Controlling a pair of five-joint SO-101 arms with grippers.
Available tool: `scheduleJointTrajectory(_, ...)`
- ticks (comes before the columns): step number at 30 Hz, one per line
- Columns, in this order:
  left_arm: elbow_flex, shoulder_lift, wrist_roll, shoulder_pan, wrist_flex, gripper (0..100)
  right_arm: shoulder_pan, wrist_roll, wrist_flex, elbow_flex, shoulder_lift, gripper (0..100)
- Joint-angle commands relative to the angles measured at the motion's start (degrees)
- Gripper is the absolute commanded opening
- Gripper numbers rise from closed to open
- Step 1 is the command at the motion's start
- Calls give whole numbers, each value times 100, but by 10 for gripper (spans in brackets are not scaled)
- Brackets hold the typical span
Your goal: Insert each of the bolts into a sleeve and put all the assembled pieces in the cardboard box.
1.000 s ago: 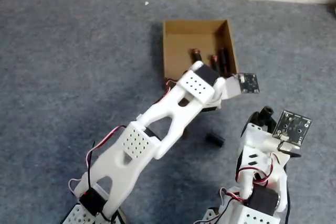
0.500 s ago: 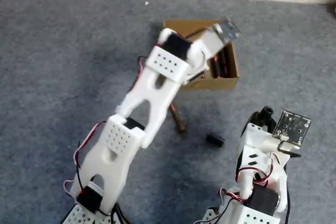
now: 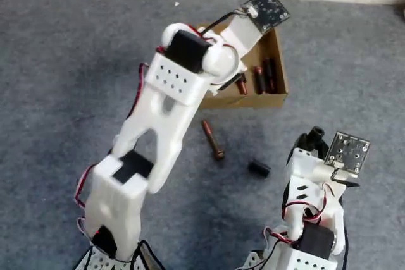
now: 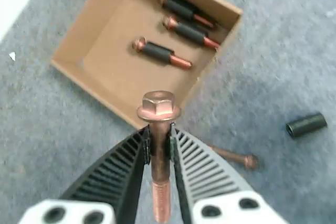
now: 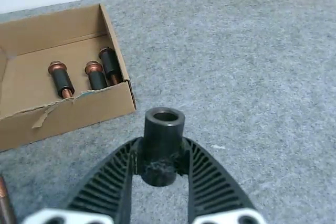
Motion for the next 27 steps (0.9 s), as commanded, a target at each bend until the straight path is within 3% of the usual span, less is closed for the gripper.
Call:
scheduleJointTrajectory(1,1042,-1543,62,-154,18,5,-119,70,-171,-48,-75,6)
scheduleJointTrajectory(11,3178,-4145,492,-479,-185,5,-1244,484,154,-40,-75,6)
scheduleJointTrajectory(23,8198,-7952,1011,-725,-3288,6,-2158,457,154,-40,-75,6)
scheduleJointTrajectory(27,9411,-8971,1477,-743,-4255,6,-2536,448,127,-40,-75,6)
